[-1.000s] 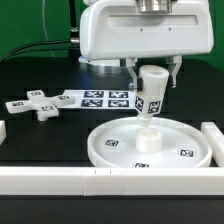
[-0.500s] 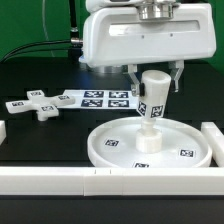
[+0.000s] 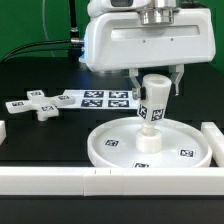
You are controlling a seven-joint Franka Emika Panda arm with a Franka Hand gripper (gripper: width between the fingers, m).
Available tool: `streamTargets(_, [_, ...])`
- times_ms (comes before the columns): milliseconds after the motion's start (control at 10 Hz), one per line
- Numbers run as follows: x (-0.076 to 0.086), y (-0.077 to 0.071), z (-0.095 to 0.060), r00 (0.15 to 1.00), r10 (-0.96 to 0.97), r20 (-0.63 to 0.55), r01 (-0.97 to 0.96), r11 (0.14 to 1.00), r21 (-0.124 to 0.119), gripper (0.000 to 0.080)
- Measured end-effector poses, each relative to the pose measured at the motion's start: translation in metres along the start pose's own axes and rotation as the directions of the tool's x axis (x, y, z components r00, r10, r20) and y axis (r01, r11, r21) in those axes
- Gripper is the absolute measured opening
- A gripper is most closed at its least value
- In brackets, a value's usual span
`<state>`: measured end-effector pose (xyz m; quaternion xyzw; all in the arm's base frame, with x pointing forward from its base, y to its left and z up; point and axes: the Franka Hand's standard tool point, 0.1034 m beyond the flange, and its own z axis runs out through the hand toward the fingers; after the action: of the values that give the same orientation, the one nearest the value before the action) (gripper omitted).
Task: Assemble round table
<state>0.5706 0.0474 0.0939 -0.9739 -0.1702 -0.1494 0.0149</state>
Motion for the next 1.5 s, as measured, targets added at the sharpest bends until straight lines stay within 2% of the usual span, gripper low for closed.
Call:
streamTargets(400, [0.002,0.001,0.001,1.0,0.0,-0.012,0.0,1.0,-0.005,0.0409])
streamTargets(700, [-0.003,0.003,0.008,1.0,0.0,-0.007,0.0,1.0,-0.007,0.0409])
streamTargets(1100, [-0.007,0.009,0.011,0.999,0.006,-0.045,-0.007,0.999,-0.033,0.0409])
streamTargets(1200, [-0.01,0.015,0.011,0.998,0.016,-0.056,-0.018,0.999,-0.042,0.0409])
streamTargets(1400, [-0.013,0.017,0.014,0.999,0.023,-0.049,-0.025,0.999,-0.04,0.0409])
streamTargets(1500, [-0.013,0.017,0.014,0.999,0.023,-0.049,-0.025,0.999,-0.04,0.0481])
